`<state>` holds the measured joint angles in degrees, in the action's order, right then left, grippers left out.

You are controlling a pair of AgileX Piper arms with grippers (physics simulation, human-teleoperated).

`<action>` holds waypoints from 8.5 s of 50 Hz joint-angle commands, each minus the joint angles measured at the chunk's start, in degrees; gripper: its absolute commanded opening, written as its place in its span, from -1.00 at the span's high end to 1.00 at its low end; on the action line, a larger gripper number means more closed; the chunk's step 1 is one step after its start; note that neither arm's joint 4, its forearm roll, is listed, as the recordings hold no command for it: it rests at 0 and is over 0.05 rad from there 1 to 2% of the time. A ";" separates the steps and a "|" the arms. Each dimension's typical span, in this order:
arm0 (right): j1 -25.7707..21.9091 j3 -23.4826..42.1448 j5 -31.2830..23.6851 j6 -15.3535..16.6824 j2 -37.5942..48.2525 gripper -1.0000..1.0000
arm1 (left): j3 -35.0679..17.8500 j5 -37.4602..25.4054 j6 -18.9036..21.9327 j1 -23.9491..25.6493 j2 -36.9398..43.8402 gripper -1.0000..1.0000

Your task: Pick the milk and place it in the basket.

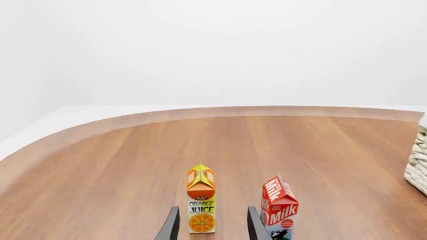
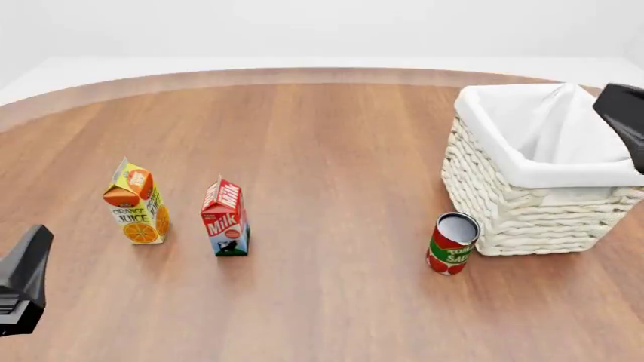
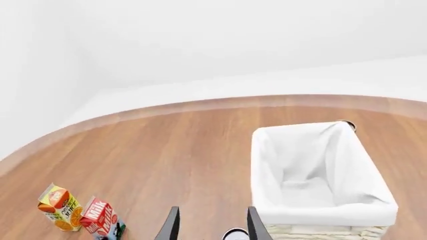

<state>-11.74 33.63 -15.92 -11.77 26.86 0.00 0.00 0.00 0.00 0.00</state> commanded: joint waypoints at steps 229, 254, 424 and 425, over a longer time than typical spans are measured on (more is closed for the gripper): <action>-32.62 55.69 -5.18 -34.13 86.10 -1.00 | 0.00 0.00 0.00 0.00 0.00 -1.00; -34.45 57.69 -5.13 -34.84 89.78 -1.00 | 0.00 0.00 0.00 0.00 0.00 -1.00; -38.08 62.87 -3.18 -37.08 100.10 -1.00 | 0.00 0.00 0.00 0.00 0.00 -1.00; -38.08 62.87 -3.18 -37.08 100.10 -1.00 | 0.00 0.00 0.00 0.00 0.00 -1.00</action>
<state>-49.65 96.13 -19.21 -48.66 126.37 0.00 0.00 0.00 0.00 0.00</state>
